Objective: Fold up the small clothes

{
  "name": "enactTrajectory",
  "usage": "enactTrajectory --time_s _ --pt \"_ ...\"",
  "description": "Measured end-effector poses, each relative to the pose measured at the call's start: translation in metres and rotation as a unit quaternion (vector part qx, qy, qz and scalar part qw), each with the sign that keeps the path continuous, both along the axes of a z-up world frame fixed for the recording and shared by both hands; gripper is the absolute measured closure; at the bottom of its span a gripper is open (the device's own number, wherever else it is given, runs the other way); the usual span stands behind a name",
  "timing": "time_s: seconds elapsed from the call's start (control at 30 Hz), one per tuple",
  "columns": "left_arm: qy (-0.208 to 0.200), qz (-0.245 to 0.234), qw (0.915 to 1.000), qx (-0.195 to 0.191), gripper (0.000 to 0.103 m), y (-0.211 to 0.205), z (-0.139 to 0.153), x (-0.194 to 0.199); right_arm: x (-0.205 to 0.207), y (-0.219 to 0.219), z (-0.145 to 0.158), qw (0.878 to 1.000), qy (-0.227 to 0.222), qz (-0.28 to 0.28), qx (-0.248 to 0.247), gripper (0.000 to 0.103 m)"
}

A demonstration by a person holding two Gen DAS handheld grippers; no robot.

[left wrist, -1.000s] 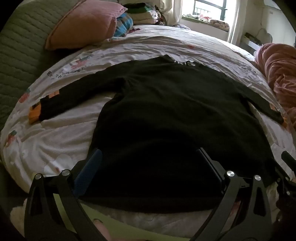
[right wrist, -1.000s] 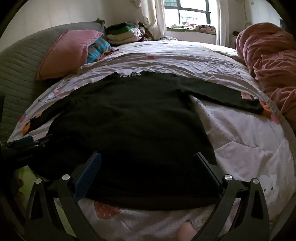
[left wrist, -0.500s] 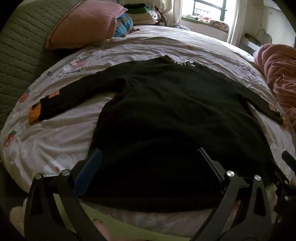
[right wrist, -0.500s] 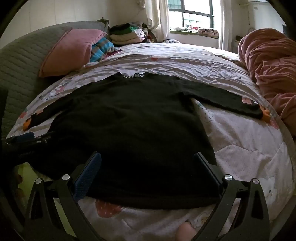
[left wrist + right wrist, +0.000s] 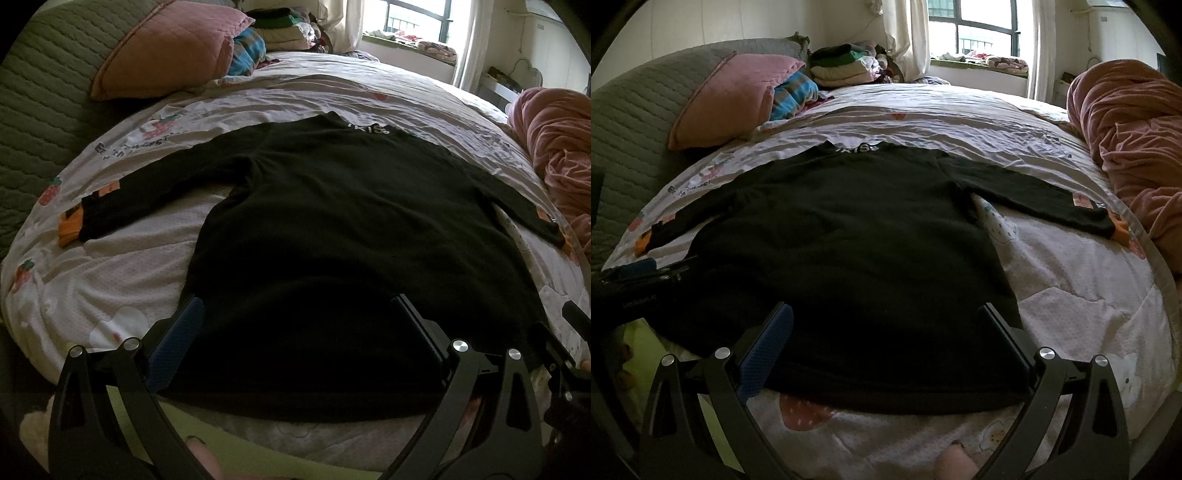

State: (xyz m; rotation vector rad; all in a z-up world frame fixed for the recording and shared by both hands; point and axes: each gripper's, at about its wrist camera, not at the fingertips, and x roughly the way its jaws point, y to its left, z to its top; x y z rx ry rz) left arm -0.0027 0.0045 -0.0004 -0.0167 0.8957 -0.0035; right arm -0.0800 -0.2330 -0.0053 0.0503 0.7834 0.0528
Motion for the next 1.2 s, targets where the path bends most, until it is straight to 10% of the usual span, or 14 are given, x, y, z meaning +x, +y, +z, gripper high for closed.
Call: enactTrajectory --time_s 1.2 --pt "-0.003 -0.001 1.0000 0.000 0.009 -0.0002 0.0029 -0.0014 0.0017 0.0037 0.0033 1.000 -0.008 0.005 -0.004 0.004"
